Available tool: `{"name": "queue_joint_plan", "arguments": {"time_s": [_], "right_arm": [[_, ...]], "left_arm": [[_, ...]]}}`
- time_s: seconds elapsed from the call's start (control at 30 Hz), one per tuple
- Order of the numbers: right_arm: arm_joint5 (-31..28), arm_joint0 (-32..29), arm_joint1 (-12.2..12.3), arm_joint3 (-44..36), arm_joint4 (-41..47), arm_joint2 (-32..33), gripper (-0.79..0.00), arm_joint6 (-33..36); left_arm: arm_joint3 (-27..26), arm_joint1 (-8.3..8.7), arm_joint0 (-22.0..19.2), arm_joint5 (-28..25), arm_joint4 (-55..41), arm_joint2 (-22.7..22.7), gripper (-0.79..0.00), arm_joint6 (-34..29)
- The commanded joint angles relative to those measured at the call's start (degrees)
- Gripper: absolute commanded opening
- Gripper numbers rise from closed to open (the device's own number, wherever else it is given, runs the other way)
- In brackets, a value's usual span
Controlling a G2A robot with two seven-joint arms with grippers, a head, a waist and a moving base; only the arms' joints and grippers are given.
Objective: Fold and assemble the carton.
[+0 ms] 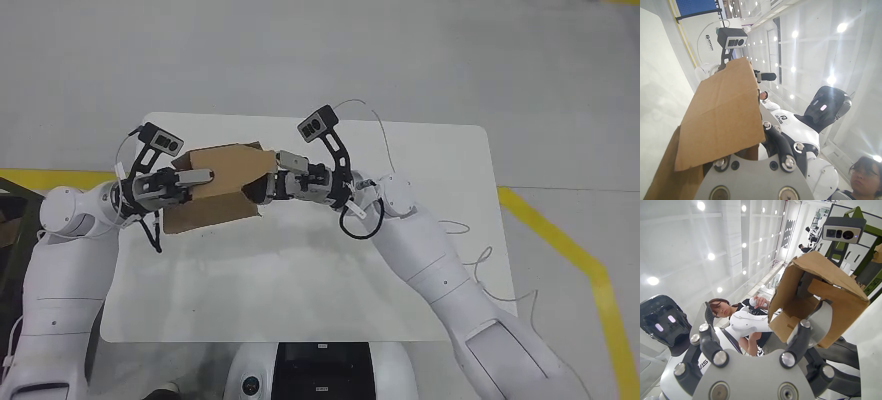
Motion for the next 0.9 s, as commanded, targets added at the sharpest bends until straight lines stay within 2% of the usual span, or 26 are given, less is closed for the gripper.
{"name": "queue_joint_plan", "arguments": {"time_s": [0.0, 0.33, 0.87], "right_arm": [[0.04, 0.3, -0.14, 0.2, -0.13, -0.22, 0.0, 0.11], [0.13, 1.03, -0.74, 1.06, -0.57, -0.74, 0.0, 0.57], [-0.01, -1.92, 1.16, -1.9, -1.78, 6.52, 0.0, -0.12]], "left_arm": [[-0.26, -0.01, 0.03, 0.04, 0.1, 0.13, -0.785, -0.09], [-0.65, -0.01, 0.18, 0.16, 0.47, 0.13, -0.785, -0.13], [1.8, 0.02, -0.41, -1.79, 2.4, -0.63, -0.785, 2.75]]}}
